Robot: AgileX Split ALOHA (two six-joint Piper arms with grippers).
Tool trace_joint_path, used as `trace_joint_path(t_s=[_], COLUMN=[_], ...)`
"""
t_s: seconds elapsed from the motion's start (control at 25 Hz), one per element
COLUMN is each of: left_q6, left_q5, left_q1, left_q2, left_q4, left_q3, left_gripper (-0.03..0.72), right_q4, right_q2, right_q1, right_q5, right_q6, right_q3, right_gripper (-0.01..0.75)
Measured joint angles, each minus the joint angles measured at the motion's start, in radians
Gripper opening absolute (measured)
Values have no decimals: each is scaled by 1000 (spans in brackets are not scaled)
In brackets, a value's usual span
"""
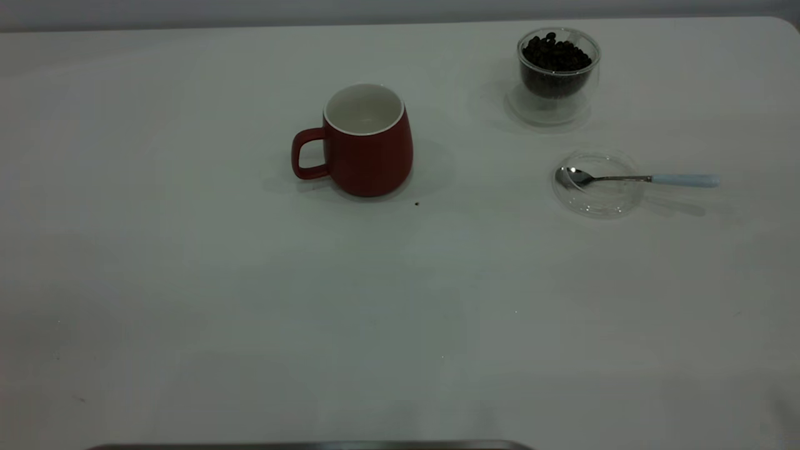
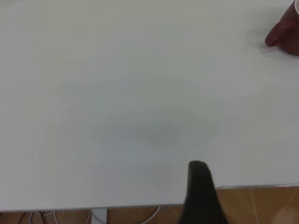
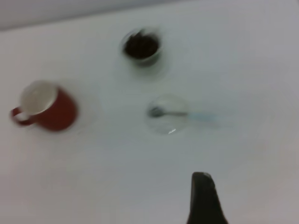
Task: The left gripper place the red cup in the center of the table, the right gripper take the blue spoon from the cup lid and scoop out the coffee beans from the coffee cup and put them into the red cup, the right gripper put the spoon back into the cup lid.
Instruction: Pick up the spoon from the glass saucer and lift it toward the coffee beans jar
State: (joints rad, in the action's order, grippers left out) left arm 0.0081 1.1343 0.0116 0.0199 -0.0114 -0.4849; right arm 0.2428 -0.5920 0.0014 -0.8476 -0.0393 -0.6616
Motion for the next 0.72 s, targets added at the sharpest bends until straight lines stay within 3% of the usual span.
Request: trace_joint_path(t_s=[0.28,0.52,0.72], left_q6=[0,0,0], left_q5=[0,0,0], left_q1=[0,0,0], left_q2=[0,0,0], left_q4=[0,0,0], left_q3=[0,0,0], left_gripper=[587,587,587], right_q4=[348,688,870], right_q2=[-543,-883,-1056], right_q1=[0,-11,-87], right_q5=[171,220,192], right_q6=[322,593,762], right_q3=[-52,-100,-105], right_gripper=[566,585,585])
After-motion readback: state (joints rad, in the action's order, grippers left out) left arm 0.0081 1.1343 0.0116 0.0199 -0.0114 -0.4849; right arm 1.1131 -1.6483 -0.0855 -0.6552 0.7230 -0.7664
